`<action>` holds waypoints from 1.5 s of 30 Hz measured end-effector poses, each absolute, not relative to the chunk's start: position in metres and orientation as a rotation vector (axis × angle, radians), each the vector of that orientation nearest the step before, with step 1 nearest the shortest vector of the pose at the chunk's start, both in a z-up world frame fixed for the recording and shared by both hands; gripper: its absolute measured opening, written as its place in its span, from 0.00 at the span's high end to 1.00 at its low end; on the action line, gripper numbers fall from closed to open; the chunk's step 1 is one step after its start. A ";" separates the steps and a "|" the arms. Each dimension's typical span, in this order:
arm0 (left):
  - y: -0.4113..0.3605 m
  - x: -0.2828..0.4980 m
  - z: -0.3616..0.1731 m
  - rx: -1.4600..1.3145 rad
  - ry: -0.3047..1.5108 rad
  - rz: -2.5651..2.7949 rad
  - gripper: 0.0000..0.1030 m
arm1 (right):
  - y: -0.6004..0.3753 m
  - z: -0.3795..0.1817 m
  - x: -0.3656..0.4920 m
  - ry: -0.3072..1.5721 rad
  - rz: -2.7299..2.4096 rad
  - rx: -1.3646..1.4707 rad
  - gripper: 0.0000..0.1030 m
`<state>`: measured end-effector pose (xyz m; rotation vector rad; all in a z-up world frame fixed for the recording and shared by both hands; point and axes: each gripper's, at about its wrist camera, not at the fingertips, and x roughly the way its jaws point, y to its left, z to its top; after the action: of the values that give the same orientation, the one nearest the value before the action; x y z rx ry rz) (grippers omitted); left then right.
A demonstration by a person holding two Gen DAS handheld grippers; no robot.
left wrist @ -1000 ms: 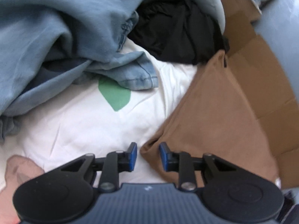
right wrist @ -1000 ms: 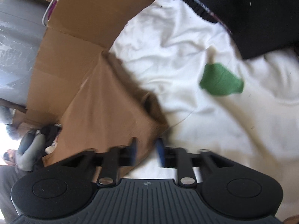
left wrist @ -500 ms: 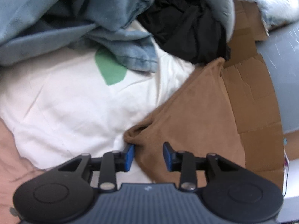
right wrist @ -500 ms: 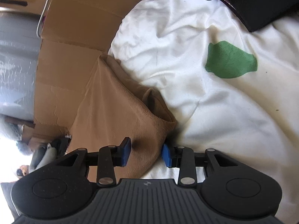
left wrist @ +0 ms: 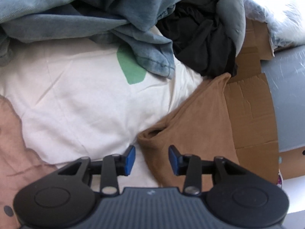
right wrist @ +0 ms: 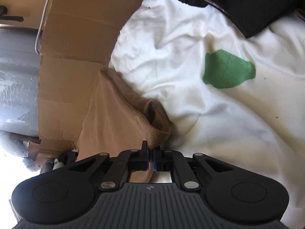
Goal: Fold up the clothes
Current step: 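Pinch the shirt corner with the left gripper while the right gripper pinches beside it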
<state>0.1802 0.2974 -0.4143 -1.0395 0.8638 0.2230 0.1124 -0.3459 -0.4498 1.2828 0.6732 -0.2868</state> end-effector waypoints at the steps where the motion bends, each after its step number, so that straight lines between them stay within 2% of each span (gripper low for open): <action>1: 0.297 0.182 -0.415 -1.037 0.862 0.226 0.62 | -0.346 -0.449 0.111 0.669 -0.286 1.290 0.98; 7: 0.298 0.185 -0.422 -1.075 0.831 0.225 0.62 | -0.347 -0.453 0.111 0.667 -0.280 1.310 0.97; 9: 0.298 0.185 -0.424 -1.110 0.810 0.216 0.54 | -0.346 -0.458 0.111 0.671 -0.282 1.324 0.94; 11: 0.301 0.185 -0.426 -1.149 0.794 0.199 0.50 | -0.344 -0.461 0.110 0.669 -0.275 1.331 0.93; 12: 0.302 0.185 -0.426 -1.166 0.791 0.189 0.50 | -0.343 -0.462 0.109 0.670 -0.268 1.332 0.92; 13: 0.304 0.185 -0.427 -1.183 0.787 0.171 0.50 | -0.341 -0.464 0.110 0.673 -0.261 1.332 0.84; 14: 0.304 0.186 -0.428 -1.199 0.784 0.150 0.51 | -0.340 -0.464 0.110 0.674 -0.256 1.330 0.82; 19: 0.305 0.186 -0.425 -1.230 0.768 0.118 0.57 | -0.337 -0.466 0.116 0.675 -0.240 1.329 0.81; 21: 0.310 0.181 -0.426 -1.267 0.744 0.138 0.67 | -0.338 -0.466 0.117 0.661 -0.237 1.333 0.81; 22: 0.313 0.178 -0.425 -1.273 0.733 0.148 0.69 | -0.338 -0.465 0.117 0.653 -0.233 1.334 0.86; 23: 0.315 0.176 -0.424 -1.268 0.732 0.149 0.74 | -0.339 -0.464 0.117 0.643 -0.231 1.328 0.98; 26: 0.320 0.169 -0.424 -1.254 0.729 0.153 0.83 | -0.340 -0.464 0.114 0.631 -0.225 1.340 0.98; 28: 0.322 0.166 -0.426 -1.266 0.737 0.156 0.83 | -0.340 -0.466 0.114 0.642 -0.227 1.341 0.95; 30: 0.321 0.165 -0.426 -1.254 0.753 0.166 0.75 | -0.340 -0.466 0.113 0.654 -0.239 1.340 0.92; 31: 0.320 0.164 -0.425 -1.243 0.756 0.171 0.72 | -0.340 -0.467 0.113 0.659 -0.245 1.339 0.82; 32: 0.320 0.163 -0.424 -1.233 0.758 0.172 0.64 | -0.340 -0.466 0.113 0.657 -0.247 1.332 0.76; 33: 0.319 0.162 -0.423 -1.226 0.759 0.166 0.58 | -0.340 -0.466 0.113 0.652 -0.245 1.329 0.75; 35: 0.317 0.161 -0.424 -1.215 0.765 0.158 0.54 | -0.339 -0.467 0.115 0.654 -0.246 1.328 0.74; 45: 0.303 0.187 -0.433 -1.191 0.776 0.107 0.54 | -0.338 -0.476 0.126 0.641 -0.231 1.328 0.72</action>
<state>0.1866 0.3027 -0.4326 -1.1909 0.7756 0.1072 0.1258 -0.3382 -0.4759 1.3277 0.6406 -0.2306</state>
